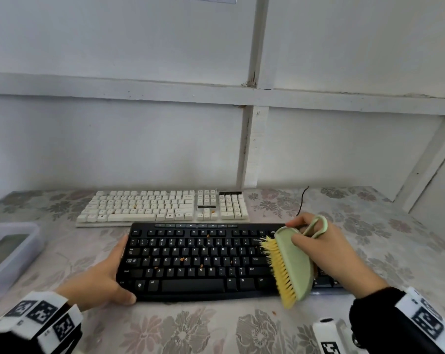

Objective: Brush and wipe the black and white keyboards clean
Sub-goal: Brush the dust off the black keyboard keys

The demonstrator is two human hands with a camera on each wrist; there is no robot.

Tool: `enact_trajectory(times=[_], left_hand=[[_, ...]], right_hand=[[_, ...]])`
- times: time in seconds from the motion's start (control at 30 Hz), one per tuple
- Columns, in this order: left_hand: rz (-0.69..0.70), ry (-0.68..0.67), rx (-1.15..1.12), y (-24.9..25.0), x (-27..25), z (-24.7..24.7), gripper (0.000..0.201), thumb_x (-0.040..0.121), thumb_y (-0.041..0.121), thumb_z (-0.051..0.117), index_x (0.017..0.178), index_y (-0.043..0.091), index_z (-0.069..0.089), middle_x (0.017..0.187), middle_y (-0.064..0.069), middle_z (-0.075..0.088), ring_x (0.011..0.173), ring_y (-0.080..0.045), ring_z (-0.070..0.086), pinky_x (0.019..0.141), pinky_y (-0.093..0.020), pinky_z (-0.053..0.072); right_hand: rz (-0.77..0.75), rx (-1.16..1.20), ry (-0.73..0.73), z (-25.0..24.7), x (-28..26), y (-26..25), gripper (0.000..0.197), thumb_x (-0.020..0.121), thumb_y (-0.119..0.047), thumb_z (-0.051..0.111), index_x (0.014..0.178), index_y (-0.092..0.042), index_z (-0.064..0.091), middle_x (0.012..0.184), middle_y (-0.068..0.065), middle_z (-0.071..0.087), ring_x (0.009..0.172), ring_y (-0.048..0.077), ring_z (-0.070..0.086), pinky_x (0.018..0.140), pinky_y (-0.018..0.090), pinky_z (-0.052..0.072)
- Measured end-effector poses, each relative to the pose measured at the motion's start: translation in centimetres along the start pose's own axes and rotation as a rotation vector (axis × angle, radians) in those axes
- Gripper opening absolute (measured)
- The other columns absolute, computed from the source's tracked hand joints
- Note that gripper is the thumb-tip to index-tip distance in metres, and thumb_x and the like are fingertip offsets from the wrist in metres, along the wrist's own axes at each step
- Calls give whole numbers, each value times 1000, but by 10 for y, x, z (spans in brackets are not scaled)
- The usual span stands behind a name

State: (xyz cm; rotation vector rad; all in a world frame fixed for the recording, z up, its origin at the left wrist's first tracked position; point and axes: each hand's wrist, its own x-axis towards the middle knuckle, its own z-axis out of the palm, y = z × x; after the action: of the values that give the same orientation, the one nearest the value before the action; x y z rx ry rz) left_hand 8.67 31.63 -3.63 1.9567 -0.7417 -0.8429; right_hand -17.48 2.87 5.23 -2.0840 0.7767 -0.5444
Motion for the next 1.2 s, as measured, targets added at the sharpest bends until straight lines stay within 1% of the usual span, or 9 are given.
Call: enact_trajectory(times=[0.07, 0.17, 0.27, 0.4, 0.6, 0.83, 1.0, 1.1, 1.2], left_hand=[[-5, -12, 20, -3, 1, -1, 136, 38, 11, 83, 132, 63, 0, 134, 12, 45, 119, -14, 51, 102, -41, 43], [13, -10, 22, -3, 2, -1, 132, 38, 12, 84, 125, 69, 3, 136, 13, 42, 121, -14, 49, 104, -41, 42], [16, -9, 13, -1, 1, 0, 126, 39, 9, 82, 118, 71, 7, 134, 15, 42, 121, -14, 49, 104, -40, 41], [11, -9, 11, 0, 1, 0, 127, 41, 7, 82, 122, 66, 4, 132, 13, 45, 118, -13, 52, 102, -37, 43], [21, -20, 14, 1, 0, 0, 126, 41, 10, 82, 120, 68, 3, 128, 20, 43, 118, -11, 51, 103, -35, 42], [20, -19, -29, 2, -1, 1, 125, 45, 0, 79, 123, 62, 4, 127, 18, 45, 114, -10, 54, 94, -30, 46], [18, -32, -26, 2, -1, 1, 131, 38, 10, 80, 130, 60, 1, 131, 20, 43, 117, -8, 52, 93, -27, 47], [-10, -38, 11, 3, -2, 1, 135, 44, 6, 80, 138, 54, -4, 131, 17, 43, 116, -8, 52, 93, -29, 47], [-28, -36, 29, 5, -3, 1, 131, 54, -4, 76, 140, 50, -6, 128, 19, 45, 113, -8, 54, 86, -24, 48]], right_hand=[[-16, 67, 95, -4, 5, -1, 16, 86, -7, 57, 90, -21, 64, 79, 1, 63, 68, 15, 58, 50, 20, 44], [-61, 137, 175, -3, 9, -3, 22, 87, -5, 55, 93, -24, 64, 73, -4, 61, 58, 1, 56, 44, 11, 38], [-50, 17, 77, 3, 6, 3, 22, 87, -9, 57, 90, -30, 62, 79, 1, 64, 64, 12, 58, 45, 13, 42], [7, -71, -56, -2, 0, 1, 15, 85, -8, 57, 88, -21, 63, 87, 12, 62, 63, 18, 54, 42, 23, 44], [-67, 50, 114, 1, 0, 1, 20, 89, -8, 55, 93, -26, 63, 77, 3, 65, 62, 13, 56, 43, 10, 39], [-9, -52, -61, -8, -4, 5, 18, 81, -4, 61, 80, -21, 67, 82, 3, 66, 75, 20, 59, 67, 32, 45], [-107, 127, 196, 1, 7, -5, 23, 86, -7, 58, 92, -28, 65, 68, -4, 62, 58, 7, 53, 51, 18, 39], [-115, 141, 168, 16, 13, -7, 20, 89, -7, 56, 98, -24, 63, 76, 0, 64, 56, 2, 53, 45, 8, 37], [-56, 150, 129, 22, 11, -7, 17, 90, -7, 55, 99, -19, 62, 87, 6, 65, 67, 11, 59, 43, 9, 40]])
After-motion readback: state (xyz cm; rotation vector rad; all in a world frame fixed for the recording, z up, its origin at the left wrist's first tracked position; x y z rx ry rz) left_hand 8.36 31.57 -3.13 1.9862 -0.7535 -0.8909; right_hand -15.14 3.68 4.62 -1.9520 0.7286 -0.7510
